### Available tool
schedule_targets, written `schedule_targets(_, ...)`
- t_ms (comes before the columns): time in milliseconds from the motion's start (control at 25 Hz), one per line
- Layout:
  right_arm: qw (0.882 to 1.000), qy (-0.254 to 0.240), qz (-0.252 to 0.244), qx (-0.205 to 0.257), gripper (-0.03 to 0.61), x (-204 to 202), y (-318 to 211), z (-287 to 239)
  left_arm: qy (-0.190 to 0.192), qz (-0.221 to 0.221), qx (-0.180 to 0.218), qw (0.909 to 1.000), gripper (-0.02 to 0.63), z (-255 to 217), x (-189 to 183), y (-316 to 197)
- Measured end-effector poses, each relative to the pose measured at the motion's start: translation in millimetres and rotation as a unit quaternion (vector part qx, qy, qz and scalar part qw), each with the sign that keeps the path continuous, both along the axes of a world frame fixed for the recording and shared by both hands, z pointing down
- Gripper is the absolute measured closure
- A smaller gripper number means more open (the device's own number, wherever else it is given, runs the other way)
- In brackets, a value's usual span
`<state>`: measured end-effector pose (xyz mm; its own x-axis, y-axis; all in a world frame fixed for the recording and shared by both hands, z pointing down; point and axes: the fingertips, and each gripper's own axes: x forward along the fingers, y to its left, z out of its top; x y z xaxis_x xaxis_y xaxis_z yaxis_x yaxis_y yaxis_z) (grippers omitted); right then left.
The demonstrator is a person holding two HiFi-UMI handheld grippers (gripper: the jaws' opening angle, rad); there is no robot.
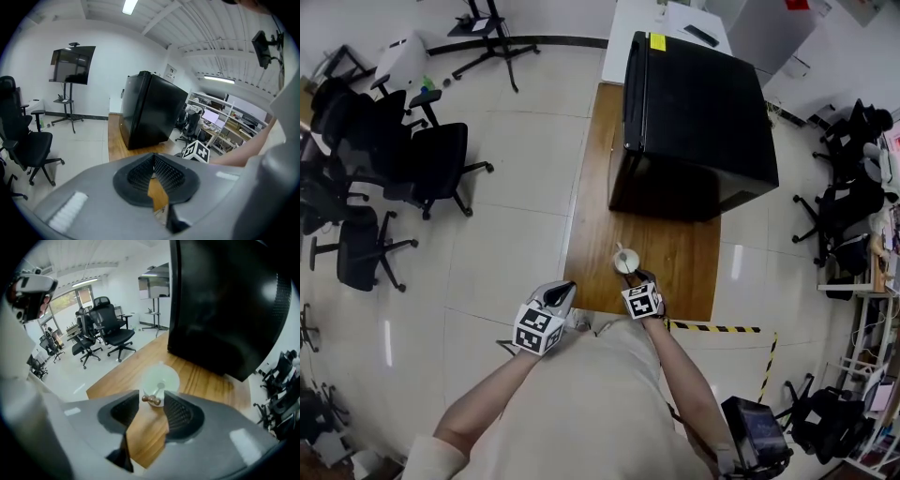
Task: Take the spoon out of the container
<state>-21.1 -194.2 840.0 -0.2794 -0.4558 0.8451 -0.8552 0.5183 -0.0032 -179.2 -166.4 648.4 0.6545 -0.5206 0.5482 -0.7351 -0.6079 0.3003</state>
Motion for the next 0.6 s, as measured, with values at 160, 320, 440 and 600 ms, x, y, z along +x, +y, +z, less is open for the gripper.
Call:
schedule_targets(160,1.0,0.002,-0.016,-0.009,0.446,-2.6,1.9,5.1,-0.001,-0.007,-0.006,1.0,0.612,-1.5,10.9,-1.0)
schedule_targets(320,0.999,-0.003,-0.037,-0.023,0.446,-5.5,4.0,9.5,-0.002,-0.015,-0.015,0.9998,0.612,-1.3,24.2,-2.2)
schedule_targets(440,0.998,-0.008,-0.055,-0.018,0.451,-7.7,4.2,6.8,-0.003,-0.022,-0.018,0.9996,0.612,-1.2,34.2,-4.1)
schedule_targets(600,0.997,-0.029,-0.065,-0.012,0.453,-8.2,2.8,-6.9,-0.002,-0.033,-0.018,0.9993,0.612,-4.3,42.7,-10.9)
